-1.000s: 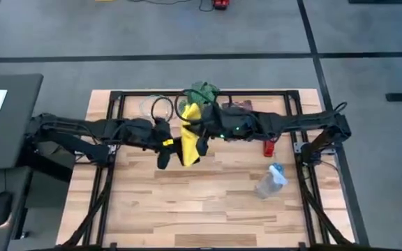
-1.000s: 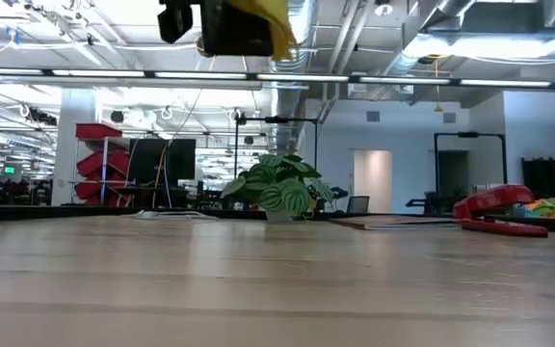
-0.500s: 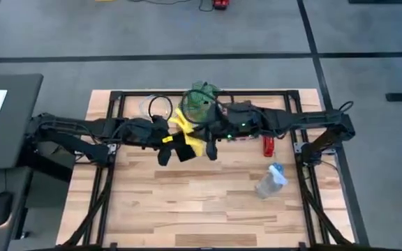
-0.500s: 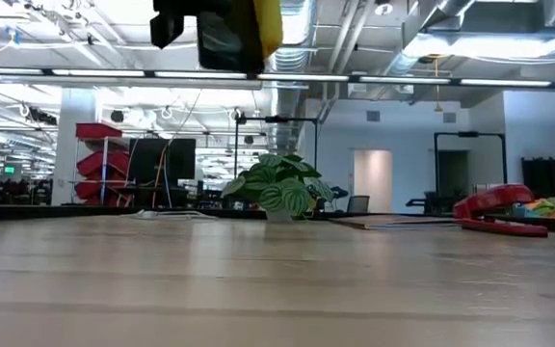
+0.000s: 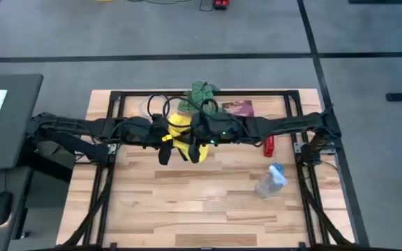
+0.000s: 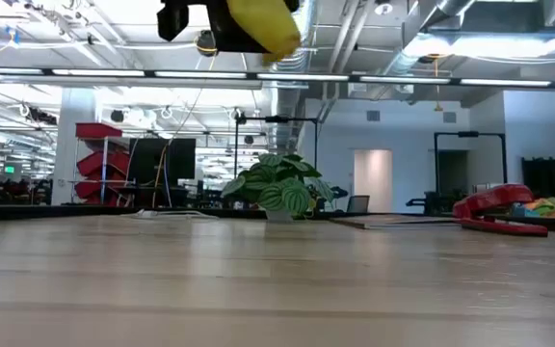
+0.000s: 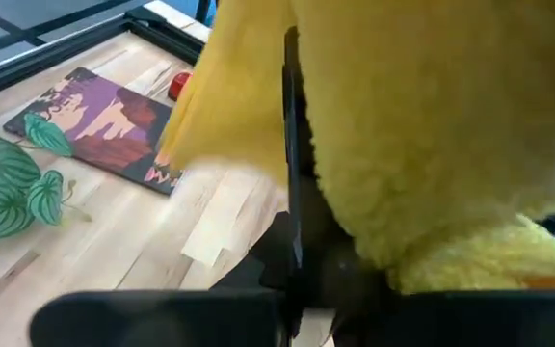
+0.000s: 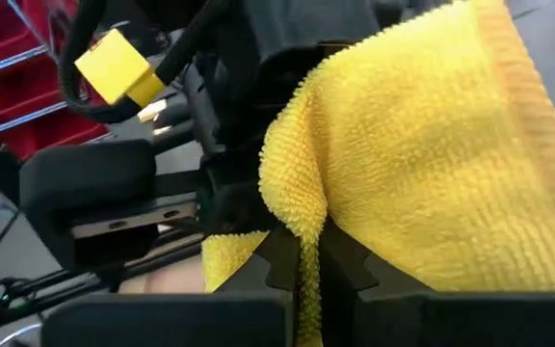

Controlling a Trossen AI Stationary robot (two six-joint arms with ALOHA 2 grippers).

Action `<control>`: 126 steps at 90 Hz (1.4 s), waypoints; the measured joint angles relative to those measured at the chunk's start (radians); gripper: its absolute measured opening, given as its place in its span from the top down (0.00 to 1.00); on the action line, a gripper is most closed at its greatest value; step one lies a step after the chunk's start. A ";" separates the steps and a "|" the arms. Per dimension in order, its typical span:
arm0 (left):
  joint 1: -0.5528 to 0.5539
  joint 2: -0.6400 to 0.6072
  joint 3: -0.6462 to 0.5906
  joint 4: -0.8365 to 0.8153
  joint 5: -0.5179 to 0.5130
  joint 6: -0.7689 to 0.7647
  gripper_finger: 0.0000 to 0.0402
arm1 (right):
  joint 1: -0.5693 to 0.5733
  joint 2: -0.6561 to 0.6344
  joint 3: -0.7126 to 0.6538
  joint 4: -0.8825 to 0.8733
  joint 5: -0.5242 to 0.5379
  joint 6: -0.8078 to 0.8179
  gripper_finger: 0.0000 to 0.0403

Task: Apply microfiber cloth
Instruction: Wipe the front of the cellphone with the yellow microfiber cloth

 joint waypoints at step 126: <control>-0.002 -0.032 0.001 -0.064 0.004 0.032 0.97 | 0.027 -0.033 -0.003 -0.302 0.078 0.012 1.00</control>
